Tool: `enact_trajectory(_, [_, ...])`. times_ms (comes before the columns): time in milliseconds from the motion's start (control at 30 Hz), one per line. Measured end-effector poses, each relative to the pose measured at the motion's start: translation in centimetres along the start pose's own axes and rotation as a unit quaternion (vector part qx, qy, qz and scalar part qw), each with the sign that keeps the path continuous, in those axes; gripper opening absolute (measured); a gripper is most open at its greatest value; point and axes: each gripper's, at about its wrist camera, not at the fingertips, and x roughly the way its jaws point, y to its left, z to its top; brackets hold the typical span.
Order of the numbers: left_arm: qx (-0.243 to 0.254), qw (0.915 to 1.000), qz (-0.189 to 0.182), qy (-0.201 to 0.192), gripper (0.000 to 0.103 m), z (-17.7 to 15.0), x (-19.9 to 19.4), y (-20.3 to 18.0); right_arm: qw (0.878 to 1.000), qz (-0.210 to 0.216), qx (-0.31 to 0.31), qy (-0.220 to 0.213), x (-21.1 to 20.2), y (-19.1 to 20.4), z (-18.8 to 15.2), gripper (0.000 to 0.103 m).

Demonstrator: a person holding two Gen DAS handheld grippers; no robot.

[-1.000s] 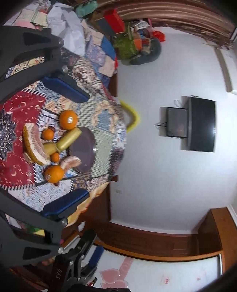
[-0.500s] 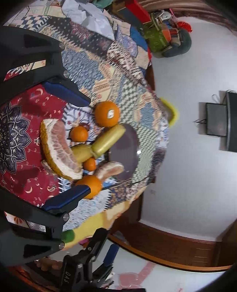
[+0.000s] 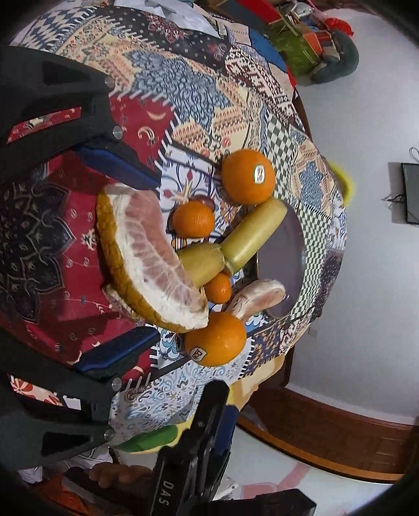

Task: Organize fruits
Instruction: 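Grasp the rind-on pomelo wedge with the left tool while the right tool grasps the large orange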

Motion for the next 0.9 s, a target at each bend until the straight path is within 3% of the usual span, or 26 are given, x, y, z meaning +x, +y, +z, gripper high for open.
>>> enact_trajectory(233, [-0.008, 0.9998, -0.001, 0.017, 0.087, 0.1, 1.8, 0.1, 0.999, 0.026, 0.007, 0.029, 1.8, -0.3, -0.4, 0.070])
enact_trajectory(433, [-0.017, 0.9998, -0.005, 0.006, 0.072, 0.5, 1.5, 0.7, 0.998, 0.035, -0.002, 0.046, 3.4, 0.3, -0.3, 0.063])
enact_trajectory(567, [-0.028, 0.9994, 0.019, -0.006, 0.060, 1.4, 1.3, 1.9, 0.998, 0.036, -0.008, 0.050, 4.0, 0.6, -0.2, 0.055])
enact_trajectory(733, [-0.041, 0.9986, 0.033, -0.003, 0.060, 1.7, 1.8, 3.6, 0.998, 0.037, -0.008, 0.052, 4.3, 0.5, 0.0, 0.053])
enact_trajectory(900, [-0.009, 0.9990, 0.044, 0.006, 0.063, 1.5, 2.4, 3.4, 0.998, 0.038, -0.010, 0.052, 4.4, 0.7, 0.1, 0.053])
